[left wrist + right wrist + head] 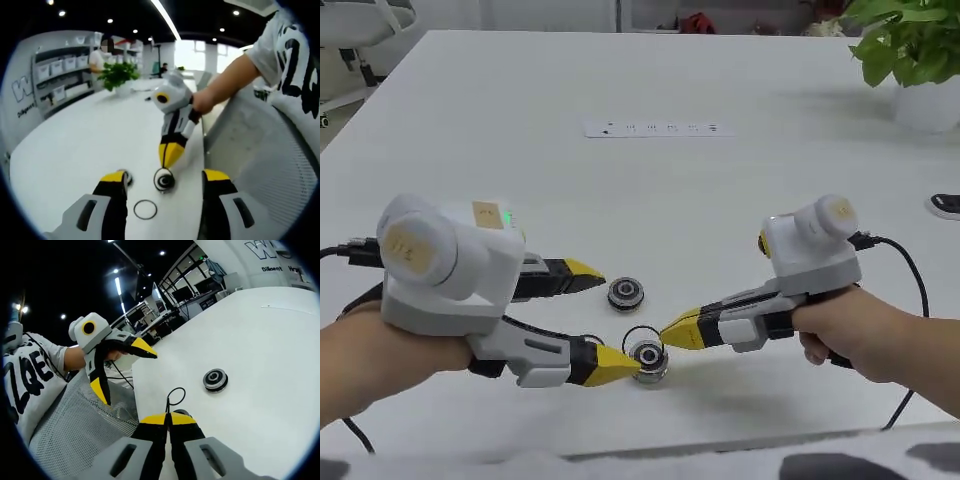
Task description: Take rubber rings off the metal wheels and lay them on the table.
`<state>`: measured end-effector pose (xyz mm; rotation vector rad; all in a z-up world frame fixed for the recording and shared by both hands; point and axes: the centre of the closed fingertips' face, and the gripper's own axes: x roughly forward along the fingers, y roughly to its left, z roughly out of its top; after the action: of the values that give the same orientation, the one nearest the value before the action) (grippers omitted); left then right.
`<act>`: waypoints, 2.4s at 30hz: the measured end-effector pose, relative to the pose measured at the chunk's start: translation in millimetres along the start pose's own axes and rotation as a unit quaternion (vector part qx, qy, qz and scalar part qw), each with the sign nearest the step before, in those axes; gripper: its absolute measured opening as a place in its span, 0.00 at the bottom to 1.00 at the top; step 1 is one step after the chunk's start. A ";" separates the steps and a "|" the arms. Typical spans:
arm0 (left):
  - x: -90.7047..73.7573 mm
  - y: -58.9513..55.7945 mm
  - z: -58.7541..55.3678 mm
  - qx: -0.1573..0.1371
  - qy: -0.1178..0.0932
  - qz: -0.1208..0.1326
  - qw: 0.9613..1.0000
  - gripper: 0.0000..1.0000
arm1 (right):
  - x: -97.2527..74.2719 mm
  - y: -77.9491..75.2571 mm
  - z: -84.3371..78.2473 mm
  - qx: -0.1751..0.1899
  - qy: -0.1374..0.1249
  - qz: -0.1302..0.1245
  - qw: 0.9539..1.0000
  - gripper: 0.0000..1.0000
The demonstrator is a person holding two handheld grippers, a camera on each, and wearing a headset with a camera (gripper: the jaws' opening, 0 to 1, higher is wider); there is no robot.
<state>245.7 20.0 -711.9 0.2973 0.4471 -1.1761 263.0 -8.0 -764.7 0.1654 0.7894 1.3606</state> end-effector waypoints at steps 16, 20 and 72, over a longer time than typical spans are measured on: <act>-22.8 9.1 -1.8 -0.006 -0.008 0.020 1.000 0.72 | 5.3 9.4 15.8 -0.007 -0.007 0.012 1.000 0.00; -27.5 10.1 -4.2 -0.003 -0.005 0.023 1.000 0.74 | 7.4 12.4 19.4 -0.009 -0.011 0.017 1.000 0.00; -60.6 19.9 -20.4 -0.030 -0.005 0.056 0.998 0.80 | 52.8 26.5 8.2 -0.027 0.033 0.049 0.998 0.00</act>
<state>241.6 85.9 -700.5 0.2605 0.4497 -1.0520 246.5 49.3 -766.0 0.1191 0.8066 1.4858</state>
